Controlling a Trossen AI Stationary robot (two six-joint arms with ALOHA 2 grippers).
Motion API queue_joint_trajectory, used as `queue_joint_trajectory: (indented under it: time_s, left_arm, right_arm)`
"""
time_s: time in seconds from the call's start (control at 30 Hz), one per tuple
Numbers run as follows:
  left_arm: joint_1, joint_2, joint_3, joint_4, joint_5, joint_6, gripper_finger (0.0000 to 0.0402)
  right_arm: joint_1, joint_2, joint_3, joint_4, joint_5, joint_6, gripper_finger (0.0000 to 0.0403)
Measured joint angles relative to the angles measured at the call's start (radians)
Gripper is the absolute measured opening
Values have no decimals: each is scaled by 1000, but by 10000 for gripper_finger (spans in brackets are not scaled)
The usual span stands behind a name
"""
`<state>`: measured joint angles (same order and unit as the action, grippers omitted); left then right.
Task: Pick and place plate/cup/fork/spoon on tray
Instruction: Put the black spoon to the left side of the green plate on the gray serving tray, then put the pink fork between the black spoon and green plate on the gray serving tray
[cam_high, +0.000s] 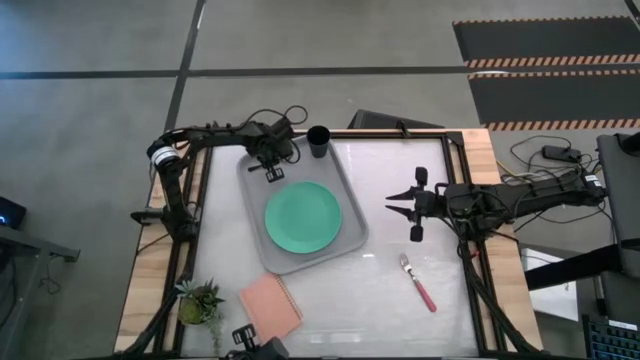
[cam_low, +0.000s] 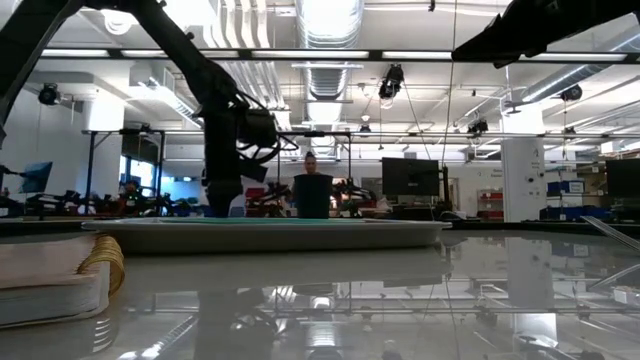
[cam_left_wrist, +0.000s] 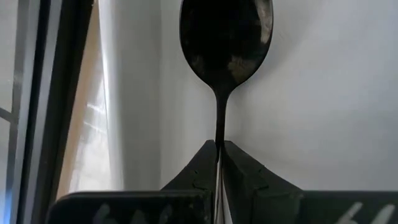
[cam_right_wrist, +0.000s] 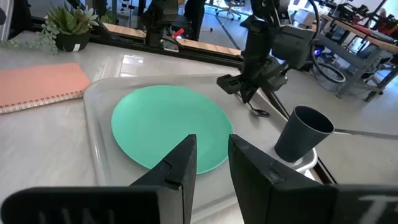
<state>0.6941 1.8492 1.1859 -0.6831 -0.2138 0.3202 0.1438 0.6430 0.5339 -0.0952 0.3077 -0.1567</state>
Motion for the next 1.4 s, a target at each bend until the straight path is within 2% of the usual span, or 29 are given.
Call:
queue_joint_trajectory:
  time_s: [0.6, 1.03, 1.2, 1.4]
  left_arm:
    - [0, -2, -9, 75, 0, -1, 1]
    - [-1, -8, -14, 66, -6, -26, 68]
    - [-13, -71, -9, -7, -5, -59, 72]
    - [-56, -244, -38, -75, 0, -223, 72]
  right_arm:
    - [0, 0, 0, 1, 8, -4, 82]
    - [0, 0, 0, 1, 8, -1, 82]
    - [0, 0, 0, 0, 8, 30, 82]
    - [0, 18, 0, -30, 8, 160, 82]
